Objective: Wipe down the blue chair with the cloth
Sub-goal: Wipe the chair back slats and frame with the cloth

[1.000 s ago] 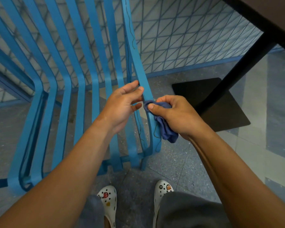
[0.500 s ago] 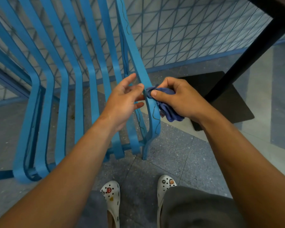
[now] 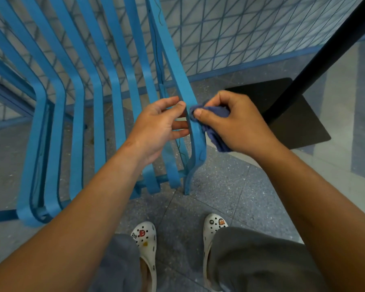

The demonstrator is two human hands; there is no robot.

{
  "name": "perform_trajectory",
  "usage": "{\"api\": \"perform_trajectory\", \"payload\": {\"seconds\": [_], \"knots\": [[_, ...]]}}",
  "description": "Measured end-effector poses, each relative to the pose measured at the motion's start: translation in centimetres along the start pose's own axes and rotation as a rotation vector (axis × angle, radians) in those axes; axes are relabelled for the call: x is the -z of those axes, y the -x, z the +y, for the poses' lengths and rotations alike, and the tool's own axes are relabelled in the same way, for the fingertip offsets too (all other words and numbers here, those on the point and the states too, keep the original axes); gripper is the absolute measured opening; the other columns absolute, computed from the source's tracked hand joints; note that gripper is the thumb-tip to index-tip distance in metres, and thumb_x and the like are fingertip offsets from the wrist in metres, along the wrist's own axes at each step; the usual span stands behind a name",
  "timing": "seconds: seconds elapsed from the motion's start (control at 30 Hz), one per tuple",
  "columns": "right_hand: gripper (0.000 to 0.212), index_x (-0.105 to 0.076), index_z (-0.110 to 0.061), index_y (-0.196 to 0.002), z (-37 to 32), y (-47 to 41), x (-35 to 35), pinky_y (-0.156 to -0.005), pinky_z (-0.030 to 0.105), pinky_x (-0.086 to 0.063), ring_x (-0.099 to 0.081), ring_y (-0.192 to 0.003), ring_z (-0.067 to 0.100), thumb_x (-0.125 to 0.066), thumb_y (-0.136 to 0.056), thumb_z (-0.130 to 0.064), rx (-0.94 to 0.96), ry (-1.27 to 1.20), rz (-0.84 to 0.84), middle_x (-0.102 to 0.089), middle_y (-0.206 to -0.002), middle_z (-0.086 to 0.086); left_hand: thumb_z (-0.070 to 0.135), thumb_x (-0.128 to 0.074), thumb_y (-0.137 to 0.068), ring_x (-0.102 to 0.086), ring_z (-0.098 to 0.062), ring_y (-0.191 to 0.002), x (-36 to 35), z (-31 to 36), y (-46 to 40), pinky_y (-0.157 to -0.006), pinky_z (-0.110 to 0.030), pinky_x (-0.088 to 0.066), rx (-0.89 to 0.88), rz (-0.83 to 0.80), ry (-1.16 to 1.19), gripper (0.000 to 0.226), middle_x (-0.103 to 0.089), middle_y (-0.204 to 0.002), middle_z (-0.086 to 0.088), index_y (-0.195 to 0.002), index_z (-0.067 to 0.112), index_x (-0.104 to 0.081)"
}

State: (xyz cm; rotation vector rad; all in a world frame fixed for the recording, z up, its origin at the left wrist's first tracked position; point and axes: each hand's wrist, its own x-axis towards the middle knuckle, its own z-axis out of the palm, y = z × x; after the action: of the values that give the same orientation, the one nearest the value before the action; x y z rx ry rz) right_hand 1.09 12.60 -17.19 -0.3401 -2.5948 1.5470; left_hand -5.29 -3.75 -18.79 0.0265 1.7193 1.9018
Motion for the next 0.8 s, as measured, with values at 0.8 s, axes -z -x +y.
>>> {"api": "perform_trajectory", "payload": {"seconds": [0.8], "knots": [[0.027, -0.060, -0.015, -0.089, 2.0, 2.7, 0.4, -0.051, 0.027, -0.044, -0.060, -0.053, 0.005, -0.077, -0.088, -0.036, 0.037, 0.168, -0.234, -0.067, -0.068, 0.001, 0.029, -0.054, -0.103, -0.073, -0.020, -0.084, -0.5, -1.2, 0.9, -0.078, -0.033, -0.061, -0.013, -0.053, -0.148, 0.027, -0.075, -0.094, -0.006, -0.111, 0.004, -0.063]]}}
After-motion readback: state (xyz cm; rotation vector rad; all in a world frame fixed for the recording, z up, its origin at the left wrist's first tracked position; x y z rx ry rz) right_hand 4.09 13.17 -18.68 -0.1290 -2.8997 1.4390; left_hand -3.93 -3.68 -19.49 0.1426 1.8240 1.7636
